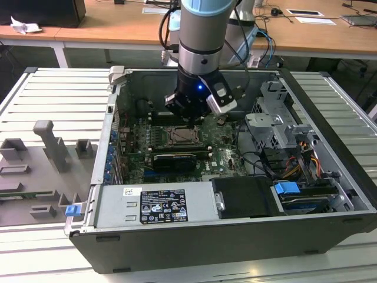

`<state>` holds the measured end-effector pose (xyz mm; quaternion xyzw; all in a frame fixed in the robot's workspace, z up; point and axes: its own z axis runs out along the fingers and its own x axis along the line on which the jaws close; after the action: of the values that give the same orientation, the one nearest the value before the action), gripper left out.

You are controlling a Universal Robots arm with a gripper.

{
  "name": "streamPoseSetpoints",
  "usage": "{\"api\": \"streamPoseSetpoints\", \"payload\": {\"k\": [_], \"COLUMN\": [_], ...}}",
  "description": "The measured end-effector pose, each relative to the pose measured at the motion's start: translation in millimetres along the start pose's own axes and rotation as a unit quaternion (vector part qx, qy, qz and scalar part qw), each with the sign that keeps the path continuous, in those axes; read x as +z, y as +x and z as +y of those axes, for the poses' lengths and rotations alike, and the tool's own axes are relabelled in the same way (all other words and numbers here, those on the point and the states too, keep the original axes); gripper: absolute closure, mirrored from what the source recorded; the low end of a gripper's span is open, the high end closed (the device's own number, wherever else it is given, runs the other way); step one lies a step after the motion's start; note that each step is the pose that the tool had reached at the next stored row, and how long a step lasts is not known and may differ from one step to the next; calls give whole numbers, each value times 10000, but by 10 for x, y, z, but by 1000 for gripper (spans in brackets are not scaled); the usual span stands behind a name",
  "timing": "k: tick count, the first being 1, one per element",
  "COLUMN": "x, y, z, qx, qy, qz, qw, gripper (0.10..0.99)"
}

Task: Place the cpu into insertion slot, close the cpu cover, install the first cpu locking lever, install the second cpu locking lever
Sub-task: 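Install the second cpu locking lever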

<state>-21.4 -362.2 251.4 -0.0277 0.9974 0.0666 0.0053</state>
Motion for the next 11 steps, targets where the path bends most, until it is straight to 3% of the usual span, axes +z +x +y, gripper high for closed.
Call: {"api": "streamPoseSetpoints", "payload": {"k": [1,2,3,4,5,11], "x": [1,17,39,80,117,264], "y": [3,11,40,174,241,400], "z": [-42,-181,-219,-216,-219,-229], "qx": [0,0,-7,-25,-25,-25], "qy": [0,-2,-31,-90,-91,-91], "qz": [0,0,-1,-2,-2,-2], "qw": [10000,10000,10000,10000,10000,10000], "gripper": [980,980,980,980,980,980]}}
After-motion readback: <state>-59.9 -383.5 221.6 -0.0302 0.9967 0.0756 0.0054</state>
